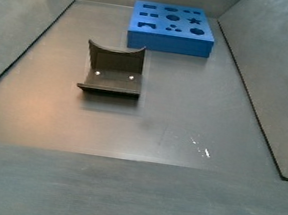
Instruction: Insert the oval object.
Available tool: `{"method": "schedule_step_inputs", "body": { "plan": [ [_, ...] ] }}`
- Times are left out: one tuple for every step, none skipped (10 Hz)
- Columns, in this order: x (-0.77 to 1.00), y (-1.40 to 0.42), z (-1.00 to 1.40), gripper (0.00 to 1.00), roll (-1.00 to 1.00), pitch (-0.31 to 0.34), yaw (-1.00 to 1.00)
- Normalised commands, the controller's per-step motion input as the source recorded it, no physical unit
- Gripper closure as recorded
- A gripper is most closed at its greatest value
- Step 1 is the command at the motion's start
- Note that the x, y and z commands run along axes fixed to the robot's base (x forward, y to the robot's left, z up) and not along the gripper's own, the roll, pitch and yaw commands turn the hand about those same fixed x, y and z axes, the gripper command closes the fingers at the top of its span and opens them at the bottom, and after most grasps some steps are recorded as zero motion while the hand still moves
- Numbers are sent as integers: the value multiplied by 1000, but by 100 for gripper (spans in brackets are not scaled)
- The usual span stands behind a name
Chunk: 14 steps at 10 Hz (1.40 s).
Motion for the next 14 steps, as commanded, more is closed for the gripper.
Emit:
{"method": "schedule_step_inputs", "body": {
  "plan": [
    [0, -166, -346, 100, 0, 0, -1000],
    [0, -163, -349, 100, 0, 0, -1000],
    [0, -146, -354, 100, 0, 0, -1000],
    [0, -140, -354, 100, 0, 0, -1000],
    [0, -157, -326, 100, 0, 0, -994],
    [0, -171, -300, 100, 0, 11, -974],
    [0, -154, -320, 100, 0, 0, -994],
    [0, -129, -326, 100, 0, 0, -1000],
    [0, -117, -314, 100, 0, 0, -1000],
    [0, -134, -260, 100, 0, 10, -989],
    [9, -274, -77, 100, 26, 94, -769],
    [163, -220, 0, 100, 103, 97, -500],
    [37, 0, 0, 100, 51, 64, -409],
    [-100, 0, -9, 100, 31, 0, -69]
  ]
}}
